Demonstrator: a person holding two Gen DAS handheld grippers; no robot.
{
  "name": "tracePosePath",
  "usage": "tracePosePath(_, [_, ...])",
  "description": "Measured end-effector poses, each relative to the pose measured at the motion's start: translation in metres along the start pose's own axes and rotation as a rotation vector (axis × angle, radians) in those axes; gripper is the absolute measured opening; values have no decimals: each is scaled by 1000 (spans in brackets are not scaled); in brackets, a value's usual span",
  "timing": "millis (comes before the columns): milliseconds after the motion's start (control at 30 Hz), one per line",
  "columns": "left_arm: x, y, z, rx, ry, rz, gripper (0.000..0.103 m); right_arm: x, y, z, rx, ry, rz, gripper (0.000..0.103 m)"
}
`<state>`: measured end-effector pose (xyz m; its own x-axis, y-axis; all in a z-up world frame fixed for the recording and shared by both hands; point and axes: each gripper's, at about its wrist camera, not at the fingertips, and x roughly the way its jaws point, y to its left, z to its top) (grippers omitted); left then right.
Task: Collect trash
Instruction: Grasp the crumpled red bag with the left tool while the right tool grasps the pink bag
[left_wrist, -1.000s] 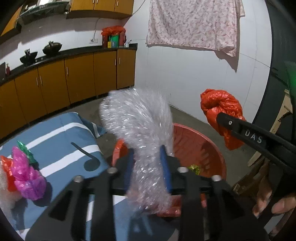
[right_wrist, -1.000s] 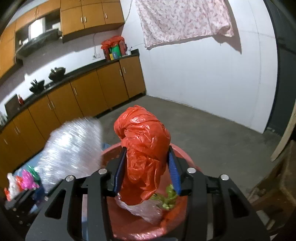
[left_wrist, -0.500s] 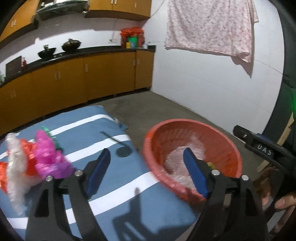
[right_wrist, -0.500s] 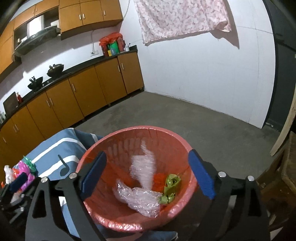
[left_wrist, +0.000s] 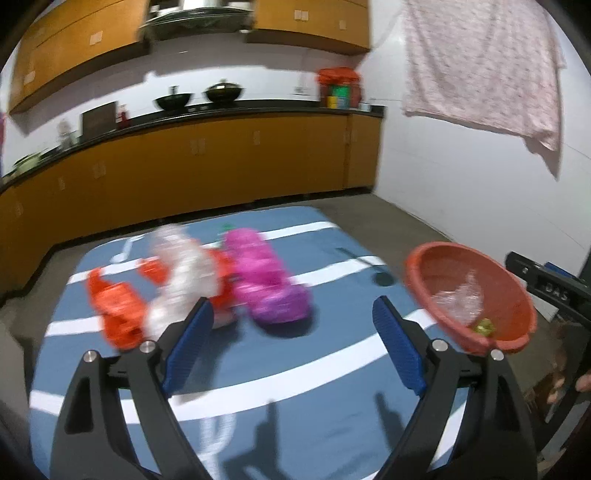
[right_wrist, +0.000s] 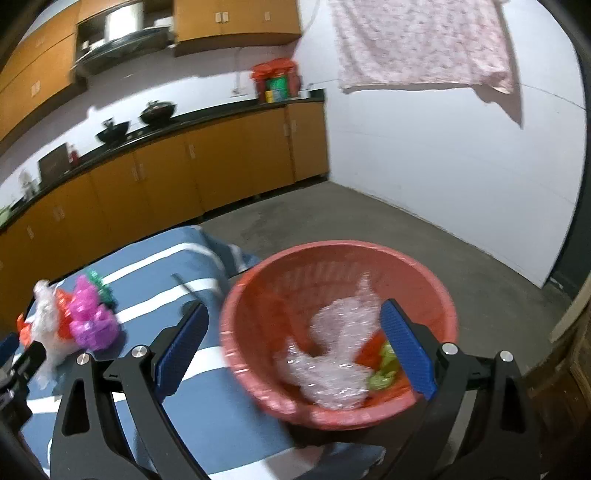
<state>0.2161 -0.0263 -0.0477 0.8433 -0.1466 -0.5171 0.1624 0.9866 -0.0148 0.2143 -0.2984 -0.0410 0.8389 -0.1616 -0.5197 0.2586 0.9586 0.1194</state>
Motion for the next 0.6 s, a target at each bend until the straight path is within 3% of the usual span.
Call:
tracePosePath(367, [-23,120,-14,-154,11,257,86,12,97,-12,-131,54,200,94])
tracePosePath(600, [-7,167,-13,-257,52,303,86,35,162,-20,-199,102,295,90])
